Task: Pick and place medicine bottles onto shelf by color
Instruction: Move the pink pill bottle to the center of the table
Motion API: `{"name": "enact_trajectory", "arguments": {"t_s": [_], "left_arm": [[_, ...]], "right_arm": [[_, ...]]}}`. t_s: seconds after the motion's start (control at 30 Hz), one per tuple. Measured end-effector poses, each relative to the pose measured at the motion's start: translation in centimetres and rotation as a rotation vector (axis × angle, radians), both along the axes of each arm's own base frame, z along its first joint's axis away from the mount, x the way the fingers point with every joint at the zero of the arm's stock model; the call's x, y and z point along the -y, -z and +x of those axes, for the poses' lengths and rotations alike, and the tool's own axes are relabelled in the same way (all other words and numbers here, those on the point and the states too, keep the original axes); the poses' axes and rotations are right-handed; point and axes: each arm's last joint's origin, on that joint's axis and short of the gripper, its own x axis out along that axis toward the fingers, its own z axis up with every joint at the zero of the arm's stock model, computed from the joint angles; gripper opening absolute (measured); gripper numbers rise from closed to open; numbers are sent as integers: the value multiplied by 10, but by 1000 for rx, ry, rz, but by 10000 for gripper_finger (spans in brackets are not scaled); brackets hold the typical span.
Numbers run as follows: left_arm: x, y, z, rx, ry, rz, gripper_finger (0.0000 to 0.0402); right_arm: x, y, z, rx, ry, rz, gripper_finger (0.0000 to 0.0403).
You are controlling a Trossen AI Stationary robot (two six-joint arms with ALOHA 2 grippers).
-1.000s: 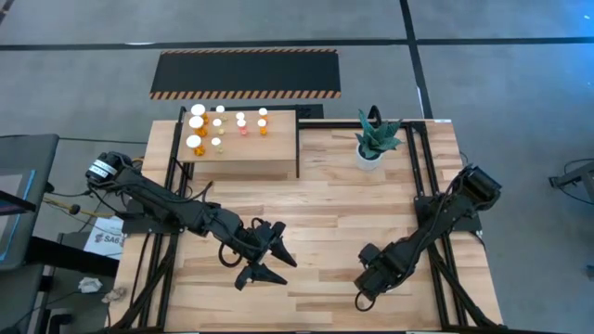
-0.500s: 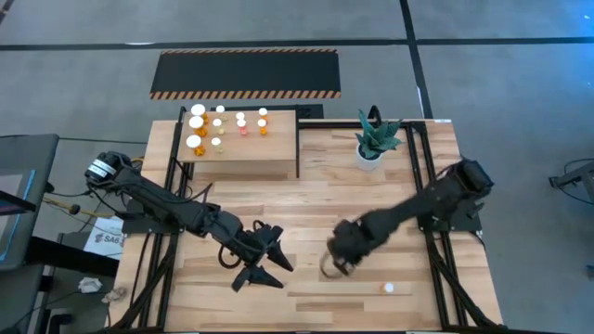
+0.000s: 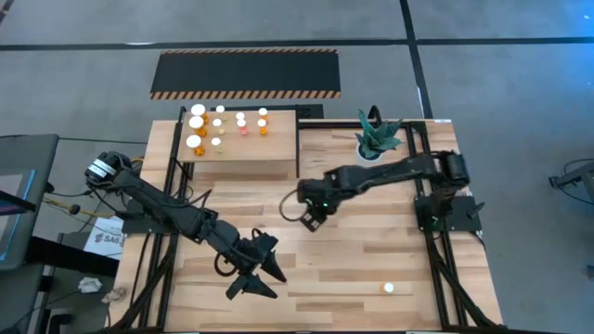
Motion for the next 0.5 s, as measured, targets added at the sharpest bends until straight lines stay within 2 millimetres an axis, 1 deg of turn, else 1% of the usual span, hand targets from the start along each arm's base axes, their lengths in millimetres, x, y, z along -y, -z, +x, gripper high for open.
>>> {"name": "enact_trajectory", "arguments": {"t_s": [0.13,0.27,0.5], "left_arm": [[1,-1,-2,-3,2,-3,238],[0,-6,-7,-4,-6,1,238],[4,-10,-19,-29,-49,33,238]], "right_arm": [[10,8,23,-57,-59,-39,138],[22,11,42,-111,-83,-102,140],[36,24,64,-195,-110,-123,141]]}}
